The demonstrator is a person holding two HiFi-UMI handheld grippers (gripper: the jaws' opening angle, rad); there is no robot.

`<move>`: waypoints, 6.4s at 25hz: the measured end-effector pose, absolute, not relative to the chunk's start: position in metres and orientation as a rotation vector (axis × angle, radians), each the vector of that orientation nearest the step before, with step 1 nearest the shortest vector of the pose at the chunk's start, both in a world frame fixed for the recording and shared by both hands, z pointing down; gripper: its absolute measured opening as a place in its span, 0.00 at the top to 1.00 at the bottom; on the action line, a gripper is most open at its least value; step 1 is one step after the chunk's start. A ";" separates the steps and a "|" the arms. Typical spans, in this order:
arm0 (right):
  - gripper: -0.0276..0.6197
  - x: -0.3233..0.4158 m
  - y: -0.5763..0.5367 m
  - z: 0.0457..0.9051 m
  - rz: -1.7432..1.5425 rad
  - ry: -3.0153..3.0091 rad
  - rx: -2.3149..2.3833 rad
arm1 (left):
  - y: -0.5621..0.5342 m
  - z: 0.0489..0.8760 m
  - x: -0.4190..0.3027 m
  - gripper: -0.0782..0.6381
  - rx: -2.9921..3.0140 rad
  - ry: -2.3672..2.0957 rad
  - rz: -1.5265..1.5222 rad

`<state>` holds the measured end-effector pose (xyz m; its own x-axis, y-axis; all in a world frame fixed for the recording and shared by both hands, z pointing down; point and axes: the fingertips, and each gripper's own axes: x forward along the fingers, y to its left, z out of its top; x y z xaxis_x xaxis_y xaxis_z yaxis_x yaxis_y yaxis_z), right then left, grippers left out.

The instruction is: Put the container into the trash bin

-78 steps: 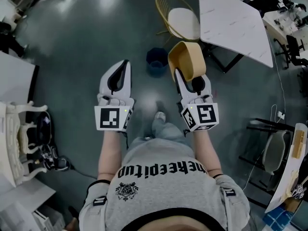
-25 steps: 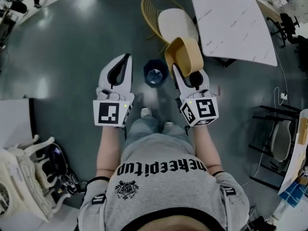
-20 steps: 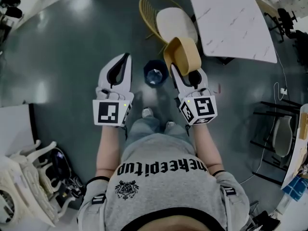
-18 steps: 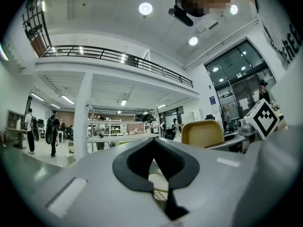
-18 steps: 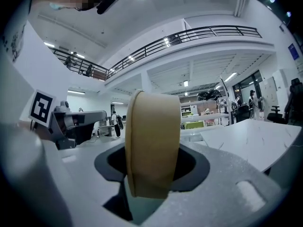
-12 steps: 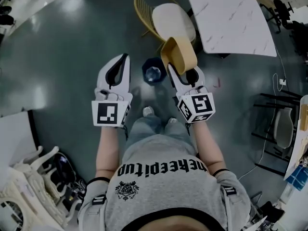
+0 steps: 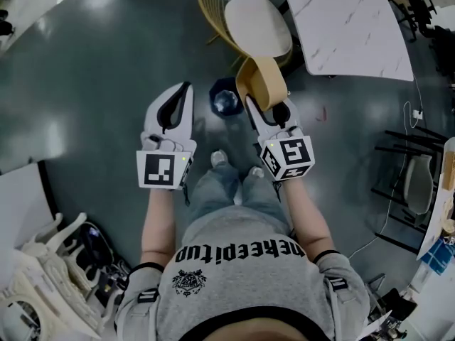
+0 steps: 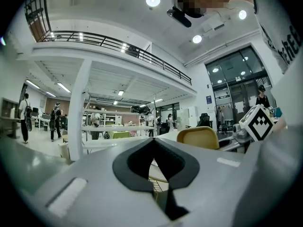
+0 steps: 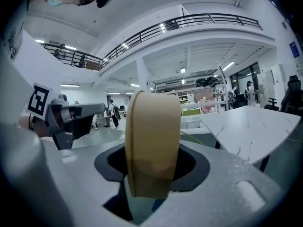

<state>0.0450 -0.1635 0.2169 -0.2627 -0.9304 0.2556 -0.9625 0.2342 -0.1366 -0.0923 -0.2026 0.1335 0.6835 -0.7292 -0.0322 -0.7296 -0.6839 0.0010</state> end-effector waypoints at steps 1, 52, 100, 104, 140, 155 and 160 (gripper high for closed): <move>0.64 0.044 -0.165 0.221 0.409 -2.365 1.821 | -0.203 0.137 -0.093 0.86 -2.877 1.246 0.041; 0.64 0.045 -0.188 0.488 0.776 -2.247 1.472 | -0.159 0.324 -0.081 0.86 -2.924 1.520 -0.163; 0.64 0.029 -0.237 0.771 0.810 -2.177 0.843 | -0.192 0.603 -0.081 0.86 -2.834 1.423 -0.113; 0.64 0.027 -0.236 0.784 0.759 -2.093 0.689 | -0.199 0.615 -0.080 0.86 -2.808 1.420 -0.106; 0.64 0.032 -0.243 0.919 0.507 -1.653 0.187 | -0.212 0.661 -0.077 0.86 -2.650 1.470 -0.043; 0.59 0.032 -0.247 0.922 0.544 -1.687 0.226 | -0.211 0.664 -0.072 0.86 -2.670 1.442 -0.066; 0.63 0.030 -0.249 0.912 0.533 -1.720 0.216 | -0.219 0.665 -0.068 0.86 -2.676 1.420 -0.076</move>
